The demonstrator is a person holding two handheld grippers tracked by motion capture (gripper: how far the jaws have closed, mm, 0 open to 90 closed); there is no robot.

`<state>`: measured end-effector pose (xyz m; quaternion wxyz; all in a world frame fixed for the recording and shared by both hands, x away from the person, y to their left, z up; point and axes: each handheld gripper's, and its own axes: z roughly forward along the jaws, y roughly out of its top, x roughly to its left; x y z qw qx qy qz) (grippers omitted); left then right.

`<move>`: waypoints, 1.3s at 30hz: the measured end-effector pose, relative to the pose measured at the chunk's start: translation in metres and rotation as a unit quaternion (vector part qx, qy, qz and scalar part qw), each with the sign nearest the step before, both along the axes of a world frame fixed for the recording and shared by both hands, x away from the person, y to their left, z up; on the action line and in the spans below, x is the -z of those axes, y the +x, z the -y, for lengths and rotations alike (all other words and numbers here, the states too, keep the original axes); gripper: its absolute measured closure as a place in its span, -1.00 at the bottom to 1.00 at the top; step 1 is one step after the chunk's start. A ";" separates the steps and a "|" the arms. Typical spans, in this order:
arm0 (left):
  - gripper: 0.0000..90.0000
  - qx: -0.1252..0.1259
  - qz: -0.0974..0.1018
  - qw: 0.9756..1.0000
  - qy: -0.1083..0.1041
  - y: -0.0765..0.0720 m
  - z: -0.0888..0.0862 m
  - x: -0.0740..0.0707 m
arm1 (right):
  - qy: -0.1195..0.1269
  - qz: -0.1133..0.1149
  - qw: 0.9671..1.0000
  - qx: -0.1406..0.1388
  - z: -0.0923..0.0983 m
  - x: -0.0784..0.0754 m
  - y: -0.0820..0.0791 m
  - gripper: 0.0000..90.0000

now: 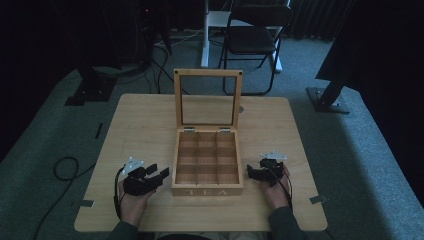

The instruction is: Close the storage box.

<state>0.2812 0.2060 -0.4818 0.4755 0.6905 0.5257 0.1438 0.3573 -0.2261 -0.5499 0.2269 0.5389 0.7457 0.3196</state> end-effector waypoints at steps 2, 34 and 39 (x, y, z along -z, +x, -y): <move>-0.05 0.001 0.003 1.000 0.002 0.002 0.001 -0.003 | 0.000 0.000 1.000 0.000 0.000 0.000 0.000 -0.73; -0.05 -0.009 0.066 0.997 0.035 0.051 -0.005 -0.054 | 0.000 0.000 1.000 0.002 0.000 0.000 0.000 -0.72; -0.06 -0.008 0.072 0.997 0.038 0.060 -0.002 -0.057 | 0.000 0.000 1.000 0.002 -0.001 0.000 0.000 -0.72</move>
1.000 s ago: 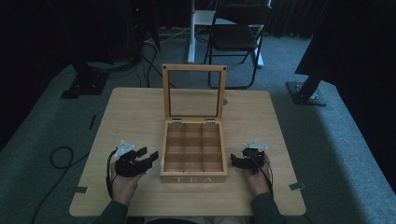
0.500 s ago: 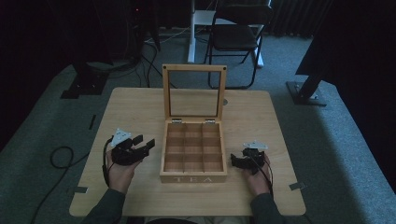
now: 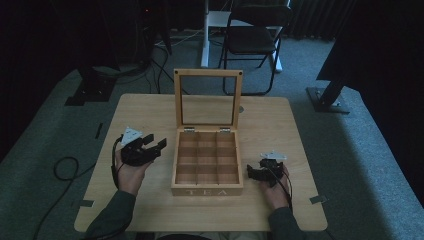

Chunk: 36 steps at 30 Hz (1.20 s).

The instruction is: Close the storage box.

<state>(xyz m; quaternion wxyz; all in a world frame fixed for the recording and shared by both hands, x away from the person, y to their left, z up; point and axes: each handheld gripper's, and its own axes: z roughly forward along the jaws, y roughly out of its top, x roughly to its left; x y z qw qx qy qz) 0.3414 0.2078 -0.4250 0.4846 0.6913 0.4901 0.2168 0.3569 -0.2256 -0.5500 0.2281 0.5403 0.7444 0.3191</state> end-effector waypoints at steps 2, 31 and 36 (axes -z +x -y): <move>-0.06 0.000 0.003 1.000 0.000 0.004 0.001 -0.001 | 0.000 0.000 1.000 0.000 0.000 0.000 0.000 -0.72; -0.06 0.008 0.025 0.999 0.030 0.068 0.013 -0.020 | 0.000 0.000 1.000 0.001 0.000 0.000 0.000 -0.73; -0.07 0.010 0.023 0.999 0.040 0.080 0.018 -0.021 | 0.000 0.000 1.000 0.001 0.000 0.000 0.000 -0.73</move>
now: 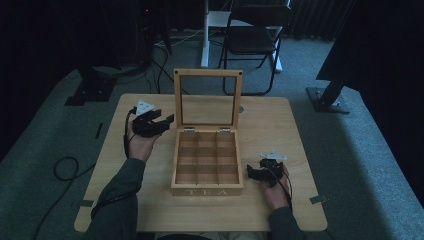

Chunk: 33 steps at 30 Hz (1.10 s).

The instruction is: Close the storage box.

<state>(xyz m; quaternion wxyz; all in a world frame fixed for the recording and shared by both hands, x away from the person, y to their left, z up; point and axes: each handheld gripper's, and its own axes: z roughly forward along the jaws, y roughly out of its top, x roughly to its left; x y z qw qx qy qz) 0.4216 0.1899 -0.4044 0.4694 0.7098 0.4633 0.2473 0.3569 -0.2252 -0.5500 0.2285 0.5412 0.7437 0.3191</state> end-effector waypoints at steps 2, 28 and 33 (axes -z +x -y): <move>-0.08 -0.001 0.000 1.000 0.004 0.005 0.002 0.000 | 0.000 0.000 1.000 0.000 0.000 0.000 0.000 -0.73; -0.10 -0.003 -0.020 1.000 0.003 0.046 0.018 0.011 | 0.000 0.000 1.000 0.000 0.000 0.000 0.000 -0.72; -0.11 -0.001 -0.022 1.000 0.005 0.051 0.025 0.013 | 0.000 0.000 1.000 0.000 0.000 0.000 0.000 -0.73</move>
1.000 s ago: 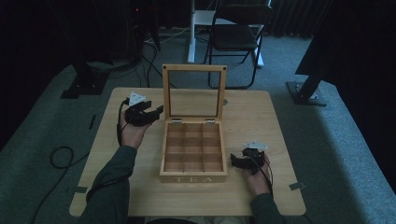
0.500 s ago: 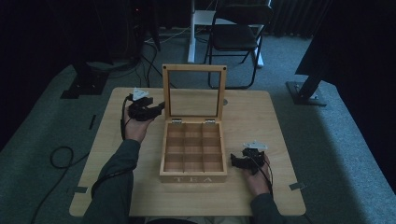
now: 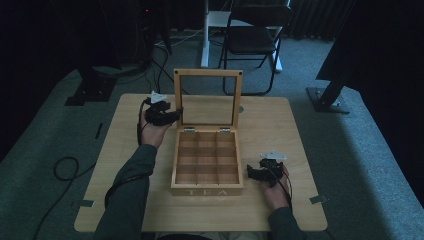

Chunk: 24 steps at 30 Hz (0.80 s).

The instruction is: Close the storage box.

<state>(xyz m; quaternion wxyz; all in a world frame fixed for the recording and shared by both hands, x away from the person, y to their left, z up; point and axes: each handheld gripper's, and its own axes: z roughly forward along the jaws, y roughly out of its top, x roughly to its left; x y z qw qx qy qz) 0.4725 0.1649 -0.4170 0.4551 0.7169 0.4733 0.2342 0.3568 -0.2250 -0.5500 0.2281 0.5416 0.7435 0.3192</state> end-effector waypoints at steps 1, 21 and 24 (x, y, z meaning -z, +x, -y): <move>-0.11 0.001 -0.002 1.000 -0.001 0.001 0.001 0.001 | 0.000 0.000 1.000 0.000 0.000 0.000 0.000 -0.73; -0.10 0.002 -0.013 1.000 -0.026 0.022 0.015 0.005 | 0.000 0.000 1.000 0.000 0.000 0.000 0.000 -0.73; -0.07 0.002 -0.014 1.000 -0.025 0.022 0.017 0.005 | 0.000 0.000 1.000 0.000 0.000 0.000 0.000 -0.72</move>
